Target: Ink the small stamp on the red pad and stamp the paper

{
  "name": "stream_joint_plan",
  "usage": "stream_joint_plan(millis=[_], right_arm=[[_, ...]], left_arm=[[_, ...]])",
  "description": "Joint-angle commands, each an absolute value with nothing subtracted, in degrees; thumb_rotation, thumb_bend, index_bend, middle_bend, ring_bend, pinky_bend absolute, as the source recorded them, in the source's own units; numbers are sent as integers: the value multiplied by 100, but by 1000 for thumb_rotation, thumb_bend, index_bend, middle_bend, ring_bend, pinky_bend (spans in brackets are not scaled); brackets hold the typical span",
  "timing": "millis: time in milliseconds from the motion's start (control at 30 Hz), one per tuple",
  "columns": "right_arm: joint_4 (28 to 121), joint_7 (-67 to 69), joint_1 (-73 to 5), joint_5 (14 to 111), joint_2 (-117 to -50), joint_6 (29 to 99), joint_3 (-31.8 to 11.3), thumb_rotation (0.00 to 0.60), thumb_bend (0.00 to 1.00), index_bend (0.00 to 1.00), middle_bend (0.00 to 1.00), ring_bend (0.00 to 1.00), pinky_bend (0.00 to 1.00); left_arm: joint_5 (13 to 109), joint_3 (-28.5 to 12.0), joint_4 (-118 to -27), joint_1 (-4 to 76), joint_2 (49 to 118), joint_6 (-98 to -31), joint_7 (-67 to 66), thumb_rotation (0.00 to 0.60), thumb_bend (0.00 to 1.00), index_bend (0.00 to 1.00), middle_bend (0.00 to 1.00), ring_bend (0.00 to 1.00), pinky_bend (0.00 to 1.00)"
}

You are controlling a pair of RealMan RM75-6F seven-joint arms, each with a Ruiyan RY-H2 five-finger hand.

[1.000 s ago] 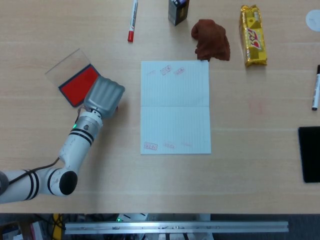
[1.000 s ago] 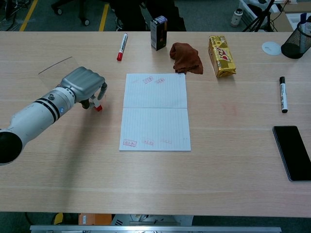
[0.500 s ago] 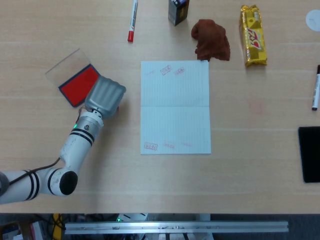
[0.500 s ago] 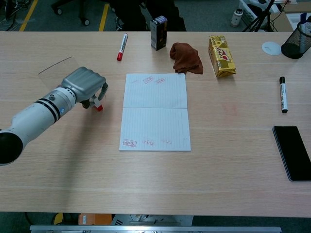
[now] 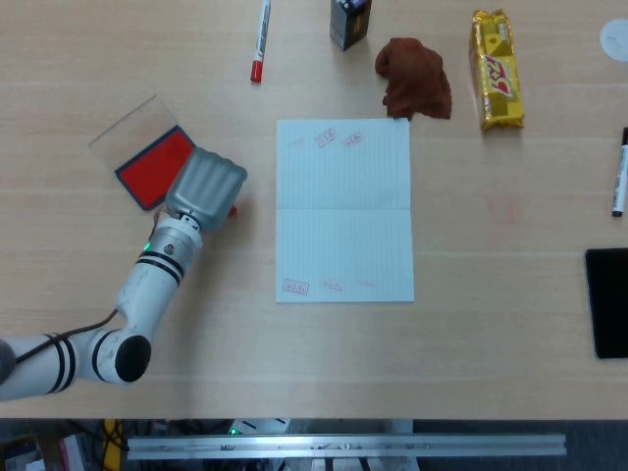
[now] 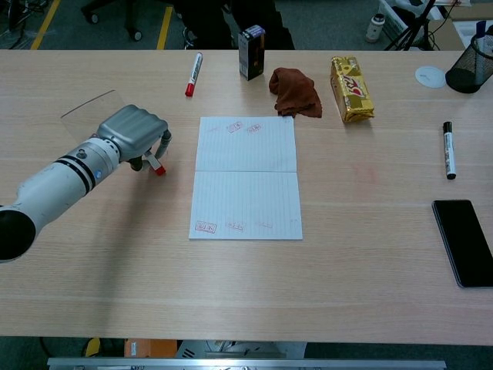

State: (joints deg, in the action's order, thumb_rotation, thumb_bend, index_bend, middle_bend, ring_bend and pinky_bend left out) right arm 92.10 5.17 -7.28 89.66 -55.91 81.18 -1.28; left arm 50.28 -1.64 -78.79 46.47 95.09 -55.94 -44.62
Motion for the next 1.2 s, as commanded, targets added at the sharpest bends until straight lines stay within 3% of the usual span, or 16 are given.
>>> stream_joint_plan(millis=[33,500,1200], right_arm=[[9211,515,-727,8966,-5590,8122,-129,600,193,69,178,87,155],[9234,489,-726,8975,-5602,8123,-128,600,194,69,178,87,155],[9392,302,-723,8920,-5561,8101,-143,600,194,69,182,87,155]], left_arm=[[5047,-174,-7906,4651,9478,-5592,-4470,600,275,583,1000,1000,1000],[5167,-248,-8033,4618,8952,-5666,-4447,600,275,588,1000,1000,1000],[5343,-215,-6840,4565,9352,-5355,-4277,600,275,593,1000,1000,1000]])
